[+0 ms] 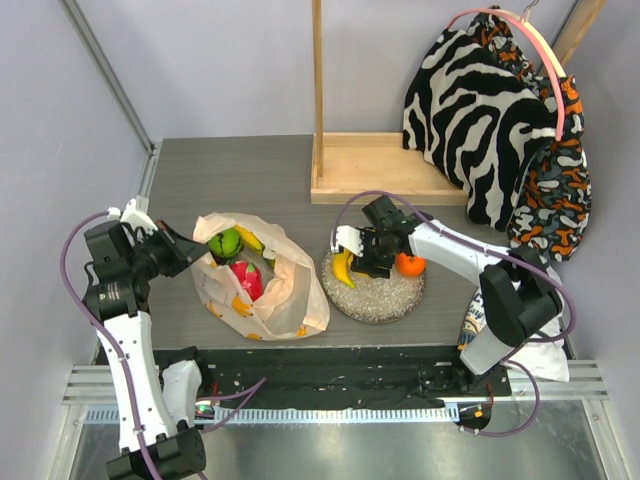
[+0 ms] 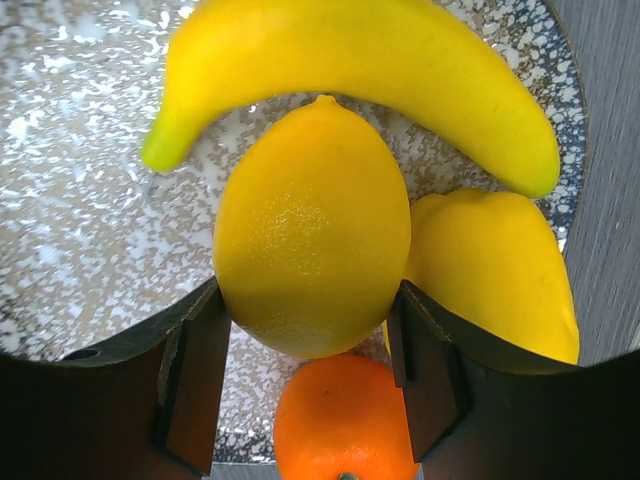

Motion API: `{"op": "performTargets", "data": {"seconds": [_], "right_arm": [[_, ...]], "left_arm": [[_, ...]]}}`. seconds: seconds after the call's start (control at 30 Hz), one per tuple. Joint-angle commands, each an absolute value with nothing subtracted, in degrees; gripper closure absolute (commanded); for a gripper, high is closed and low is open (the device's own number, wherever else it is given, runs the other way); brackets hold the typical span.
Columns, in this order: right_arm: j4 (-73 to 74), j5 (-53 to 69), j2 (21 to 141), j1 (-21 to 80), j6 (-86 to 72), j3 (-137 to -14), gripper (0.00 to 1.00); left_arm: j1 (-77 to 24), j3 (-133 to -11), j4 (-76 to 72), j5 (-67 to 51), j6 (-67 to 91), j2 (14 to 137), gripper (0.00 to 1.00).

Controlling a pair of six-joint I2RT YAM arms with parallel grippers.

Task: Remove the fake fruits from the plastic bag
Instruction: Place the fake fruit on the plate.

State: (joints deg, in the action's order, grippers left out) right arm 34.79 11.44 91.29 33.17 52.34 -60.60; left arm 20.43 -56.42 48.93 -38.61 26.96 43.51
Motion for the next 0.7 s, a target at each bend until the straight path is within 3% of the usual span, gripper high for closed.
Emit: {"op": "performTargets", "data": {"seconds": [0.0, 0.2, 0.3, 0.37, 0.47, 0.67], "right_arm": [[30.1, 9.1, 92.7, 34.1, 51.2, -63.6, 0.52], [28.7, 9.3, 92.4, 35.2, 47.6, -63.5, 0.36], [29.7, 9.4, 90.8, 36.0, 45.6, -63.9, 0.20], [32.3, 10.7, 89.0, 36.2, 45.1, -64.4, 0.16], [36.6, 13.0, 86.6, 36.6, 43.6, -66.0, 0.00], [41.0, 17.7, 81.8, 38.1, 35.8, -76.0, 0.00]], "left_arm": [[21.3, -57.8, 49.4, -38.8, 26.0, 42.5, 1.00], [21.4, -57.5, 49.4, -38.9, 26.1, 42.6, 1.00], [21.4, -57.4, 49.0, -39.2, 26.3, 42.7, 1.00], [21.4, -57.2, 49.0, -39.3, 26.3, 42.8, 1.00], [21.4, -56.7, 49.1, -39.5, 26.5, 42.9, 1.00], [21.6, -54.6, 51.3, -38.6, 26.6, 42.6, 1.00]]}}
